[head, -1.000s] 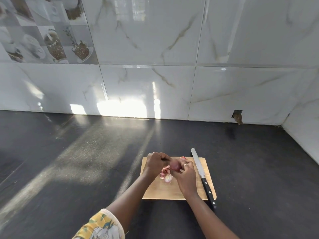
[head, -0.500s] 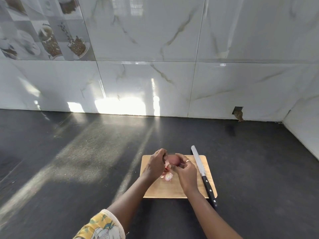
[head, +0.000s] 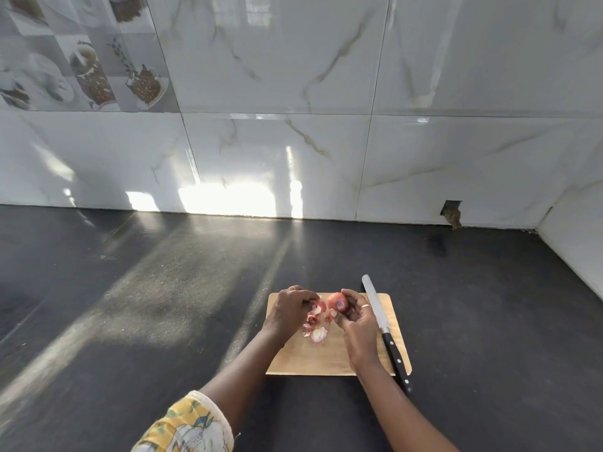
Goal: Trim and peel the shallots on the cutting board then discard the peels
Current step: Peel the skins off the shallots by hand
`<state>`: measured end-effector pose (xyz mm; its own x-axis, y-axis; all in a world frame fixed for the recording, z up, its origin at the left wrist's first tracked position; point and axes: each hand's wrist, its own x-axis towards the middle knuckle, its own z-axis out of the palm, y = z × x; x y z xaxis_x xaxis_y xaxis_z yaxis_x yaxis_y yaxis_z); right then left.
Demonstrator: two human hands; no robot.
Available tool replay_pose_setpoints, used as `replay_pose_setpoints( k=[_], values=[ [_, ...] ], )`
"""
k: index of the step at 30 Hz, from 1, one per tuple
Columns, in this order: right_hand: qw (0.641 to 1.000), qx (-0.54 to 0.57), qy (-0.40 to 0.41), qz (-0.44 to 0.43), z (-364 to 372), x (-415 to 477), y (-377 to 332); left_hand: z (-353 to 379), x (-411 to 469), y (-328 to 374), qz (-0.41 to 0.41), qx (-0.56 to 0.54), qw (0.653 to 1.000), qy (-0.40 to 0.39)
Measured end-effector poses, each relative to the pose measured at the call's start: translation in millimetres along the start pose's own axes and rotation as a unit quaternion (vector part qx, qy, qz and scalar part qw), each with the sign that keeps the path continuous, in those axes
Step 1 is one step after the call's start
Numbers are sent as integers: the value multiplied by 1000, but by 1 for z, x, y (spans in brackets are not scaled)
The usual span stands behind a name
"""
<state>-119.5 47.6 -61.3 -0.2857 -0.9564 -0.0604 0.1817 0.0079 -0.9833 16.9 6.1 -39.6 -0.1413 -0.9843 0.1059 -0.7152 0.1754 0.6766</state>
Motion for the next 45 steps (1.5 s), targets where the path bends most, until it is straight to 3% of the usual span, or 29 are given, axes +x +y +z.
replay_pose_setpoints(
  k=[4,8,18,25,31,35,45],
  values=[
    [1000,-9,-13,-10,-1,-2,-3,-2,0,4,19,22,997,-69],
    [999,-24,-29,-19,-3,-3,-5,-6,-6,9,30,-34,999,-9],
    [997,-58,-38,-38,2,-4,-5,-10,-15,23,-32,-195,979,-47],
    [996,-67,-13,-48,5,-4,-6,-11,-13,25,-95,-319,939,-82],
    [992,-106,-20,-59,5,-7,-3,-5,-11,23,-105,-293,949,-57],
    [1000,-18,-14,-9,5,-8,-6,-6,-11,24,-118,-261,958,-18],
    [993,118,-2,32,4,-9,-11,-6,-4,8,-109,-151,982,-8]
  ],
)
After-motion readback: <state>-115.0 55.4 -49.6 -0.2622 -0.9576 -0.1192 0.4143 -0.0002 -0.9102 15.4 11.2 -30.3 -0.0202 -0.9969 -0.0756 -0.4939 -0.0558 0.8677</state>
